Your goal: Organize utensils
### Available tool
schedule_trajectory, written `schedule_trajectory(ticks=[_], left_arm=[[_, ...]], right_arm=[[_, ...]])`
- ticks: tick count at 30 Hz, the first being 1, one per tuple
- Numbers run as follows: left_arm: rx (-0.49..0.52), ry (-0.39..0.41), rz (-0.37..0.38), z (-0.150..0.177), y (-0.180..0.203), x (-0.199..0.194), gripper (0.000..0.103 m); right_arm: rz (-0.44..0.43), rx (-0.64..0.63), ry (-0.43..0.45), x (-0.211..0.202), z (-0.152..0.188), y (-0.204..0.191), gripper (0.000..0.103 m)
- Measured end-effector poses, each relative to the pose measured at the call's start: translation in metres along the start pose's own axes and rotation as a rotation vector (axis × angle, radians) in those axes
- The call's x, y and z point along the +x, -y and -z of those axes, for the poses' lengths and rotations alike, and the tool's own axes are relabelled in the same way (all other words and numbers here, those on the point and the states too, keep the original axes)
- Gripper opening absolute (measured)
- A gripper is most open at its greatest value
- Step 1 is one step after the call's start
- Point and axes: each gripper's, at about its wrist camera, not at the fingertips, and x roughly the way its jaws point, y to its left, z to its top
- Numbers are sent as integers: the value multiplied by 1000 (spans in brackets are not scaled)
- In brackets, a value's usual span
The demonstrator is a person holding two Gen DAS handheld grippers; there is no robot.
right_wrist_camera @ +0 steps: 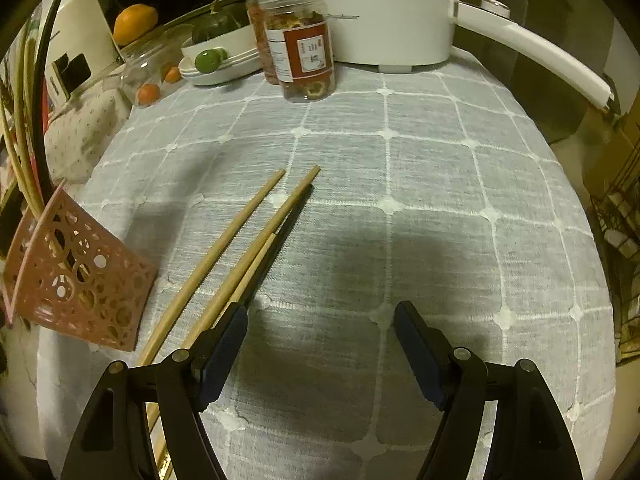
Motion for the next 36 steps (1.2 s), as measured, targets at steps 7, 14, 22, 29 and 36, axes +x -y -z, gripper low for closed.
schedule_trajectory(ticks=[7, 14, 22, 29, 36], left_arm=[[3, -1, -3, 1, -1, 0, 85], [1, 0, -1, 0, 1, 0, 85], [6, 6, 1, 2, 2, -3, 85], [-12, 8, 4, 1, -3, -4, 85], [4, 7, 16, 4, -1, -5, 85]], right_arm=[[30, -37, -1, 4, -2, -6, 79], [83, -69, -40, 7, -5, -16, 80], [22, -57, -38, 3, -2, -26, 80], [11, -40, -59, 3, -1, -19, 79], [53, -112, -86, -1, 6, -16, 49]])
